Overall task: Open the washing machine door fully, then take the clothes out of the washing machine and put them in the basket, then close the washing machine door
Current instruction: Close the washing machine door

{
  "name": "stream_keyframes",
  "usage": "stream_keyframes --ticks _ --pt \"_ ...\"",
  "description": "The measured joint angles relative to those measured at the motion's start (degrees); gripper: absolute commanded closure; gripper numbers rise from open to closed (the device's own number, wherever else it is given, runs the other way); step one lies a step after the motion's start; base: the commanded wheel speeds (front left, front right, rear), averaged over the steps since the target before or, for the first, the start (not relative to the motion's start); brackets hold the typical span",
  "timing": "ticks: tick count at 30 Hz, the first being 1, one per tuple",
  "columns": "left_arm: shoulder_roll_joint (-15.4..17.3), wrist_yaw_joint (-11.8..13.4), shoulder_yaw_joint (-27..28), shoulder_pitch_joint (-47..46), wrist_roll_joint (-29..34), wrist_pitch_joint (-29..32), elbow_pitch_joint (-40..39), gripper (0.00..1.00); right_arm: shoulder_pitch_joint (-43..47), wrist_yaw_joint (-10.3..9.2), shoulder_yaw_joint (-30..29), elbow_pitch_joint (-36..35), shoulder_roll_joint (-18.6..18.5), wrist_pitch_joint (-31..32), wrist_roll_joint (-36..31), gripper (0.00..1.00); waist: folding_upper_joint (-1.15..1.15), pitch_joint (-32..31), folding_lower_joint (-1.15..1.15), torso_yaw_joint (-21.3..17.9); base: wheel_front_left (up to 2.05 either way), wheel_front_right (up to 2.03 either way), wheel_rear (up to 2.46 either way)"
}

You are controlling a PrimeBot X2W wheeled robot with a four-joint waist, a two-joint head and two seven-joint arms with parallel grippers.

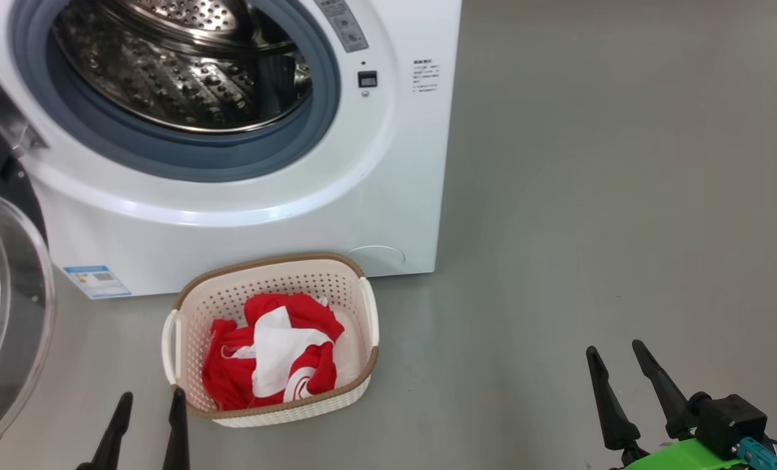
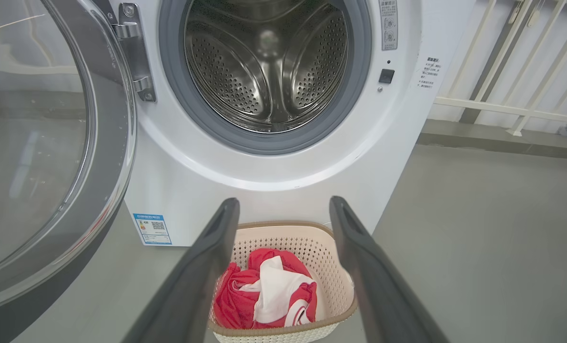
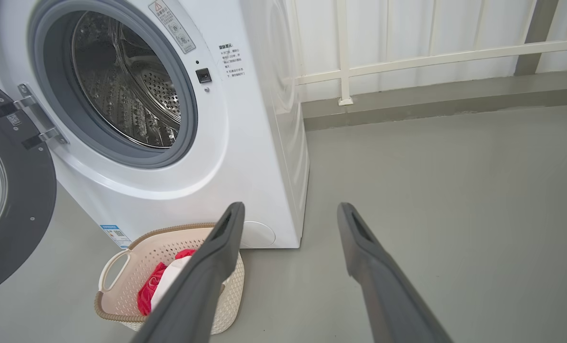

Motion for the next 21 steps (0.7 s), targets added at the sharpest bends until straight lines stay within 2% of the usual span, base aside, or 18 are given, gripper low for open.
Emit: stream_keyframes --ticks 9,21 --pt "-0.09 0.07 -0.32 -0.35 -2.31 0.0 2.58 0.0 -0.01 0.0 0.74 0.43 -0.01 0.0 -0.01 0.0 0.0 -0.14 0.0 3.21 0.0 0.0 0.0" --pt "-0.11 2.42 -3.5 0.02 -4.69 0.0 4.25 0.0 -0.01 0.0 3.07 1.9 -0.94 0.0 0.0 0.0 0.0 -1.21 0.0 12.31 0.0 0.0 0.0"
